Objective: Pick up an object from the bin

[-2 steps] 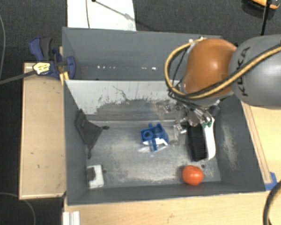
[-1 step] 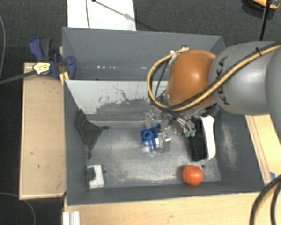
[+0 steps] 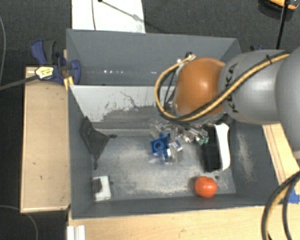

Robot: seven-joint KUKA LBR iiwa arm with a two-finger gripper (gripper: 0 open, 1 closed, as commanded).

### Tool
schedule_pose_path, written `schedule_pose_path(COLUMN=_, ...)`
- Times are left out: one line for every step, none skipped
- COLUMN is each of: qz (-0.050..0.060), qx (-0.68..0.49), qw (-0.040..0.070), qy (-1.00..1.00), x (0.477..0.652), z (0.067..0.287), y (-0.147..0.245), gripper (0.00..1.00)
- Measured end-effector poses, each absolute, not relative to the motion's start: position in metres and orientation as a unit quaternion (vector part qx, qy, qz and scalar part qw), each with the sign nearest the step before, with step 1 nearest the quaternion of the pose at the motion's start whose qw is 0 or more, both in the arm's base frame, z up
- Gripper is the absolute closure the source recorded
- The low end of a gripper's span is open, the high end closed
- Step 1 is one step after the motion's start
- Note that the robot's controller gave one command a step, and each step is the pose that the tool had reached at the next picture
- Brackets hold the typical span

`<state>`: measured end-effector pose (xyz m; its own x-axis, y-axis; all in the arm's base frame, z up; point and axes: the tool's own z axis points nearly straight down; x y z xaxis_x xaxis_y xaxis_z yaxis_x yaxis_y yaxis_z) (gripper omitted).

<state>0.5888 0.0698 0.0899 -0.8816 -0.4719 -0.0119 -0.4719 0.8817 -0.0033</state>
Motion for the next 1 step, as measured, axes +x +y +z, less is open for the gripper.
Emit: schedule_pose_path(qz=0.001, qx=-0.189, qw=0.004, qy=0.982, x=0.5915, z=0.075, y=0.0597, gripper=1.0)
